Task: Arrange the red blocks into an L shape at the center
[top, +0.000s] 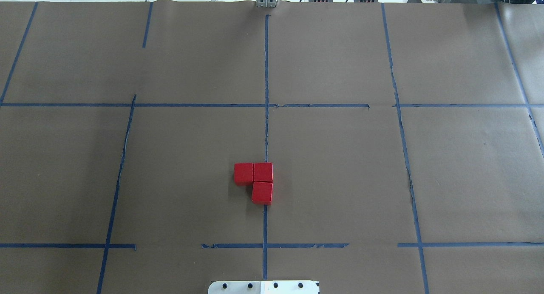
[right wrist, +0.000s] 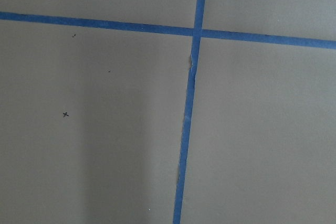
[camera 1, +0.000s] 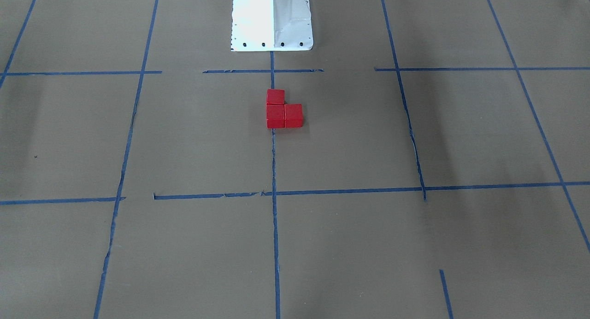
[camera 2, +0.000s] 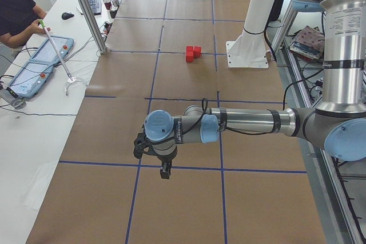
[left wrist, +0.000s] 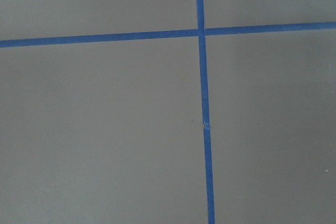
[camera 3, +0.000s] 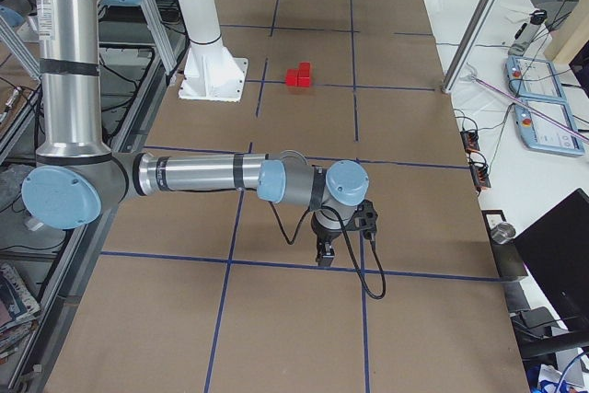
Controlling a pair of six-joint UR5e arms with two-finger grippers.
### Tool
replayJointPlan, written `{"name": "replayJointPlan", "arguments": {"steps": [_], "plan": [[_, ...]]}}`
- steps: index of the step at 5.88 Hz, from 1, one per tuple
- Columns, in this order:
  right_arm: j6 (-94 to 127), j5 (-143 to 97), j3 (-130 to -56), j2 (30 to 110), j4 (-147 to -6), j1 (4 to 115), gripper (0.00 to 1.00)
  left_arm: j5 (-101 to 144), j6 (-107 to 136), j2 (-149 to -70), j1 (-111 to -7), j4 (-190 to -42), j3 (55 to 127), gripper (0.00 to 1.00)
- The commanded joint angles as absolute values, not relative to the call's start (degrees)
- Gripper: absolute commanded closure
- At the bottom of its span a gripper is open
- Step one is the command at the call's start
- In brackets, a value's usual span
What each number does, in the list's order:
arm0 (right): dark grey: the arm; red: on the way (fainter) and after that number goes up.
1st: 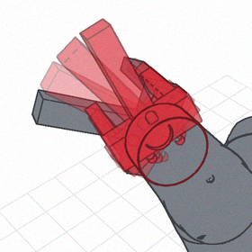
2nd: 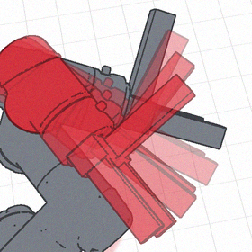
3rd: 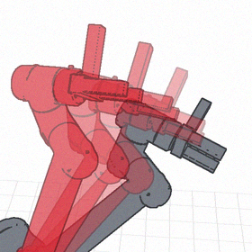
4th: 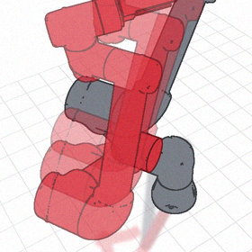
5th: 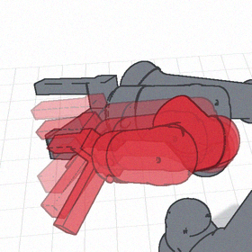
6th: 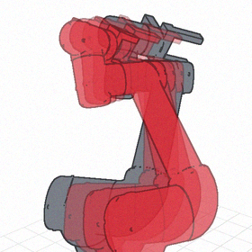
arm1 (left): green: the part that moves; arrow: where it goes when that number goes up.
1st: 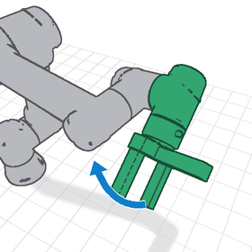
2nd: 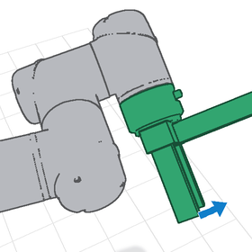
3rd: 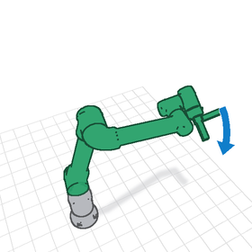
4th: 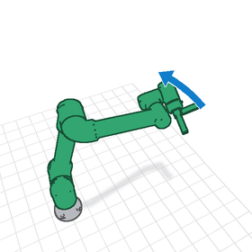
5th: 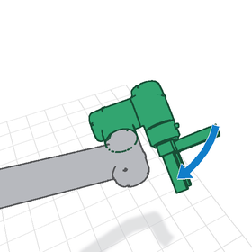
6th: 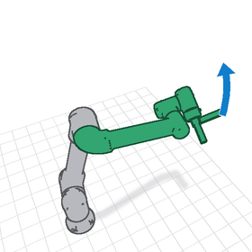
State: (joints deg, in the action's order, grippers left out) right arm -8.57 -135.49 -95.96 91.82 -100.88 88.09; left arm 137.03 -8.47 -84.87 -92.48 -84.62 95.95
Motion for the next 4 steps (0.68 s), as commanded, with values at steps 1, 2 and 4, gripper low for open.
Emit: {"name": "replayJointPlan", "arguments": {"steps": [1,2,4], "plan": [[-8.53,-135.53,-95.89,91.93,-100.90,88.07,0.00,136.76,-8.53,-85.51,-92.20,-82.20,96.15,0.00],[-8.44,-135.61,-96.06,91.93,-100.81,88.07,0.00,136.67,-8.53,-85.52,-92.20,-82.18,97.11,0.00],[-8.35,-135.79,-95.98,91.67,-100.81,87.98,0.00,136.67,-8.53,-85.26,-92.20,-82.27,98.44,0.00]]}}
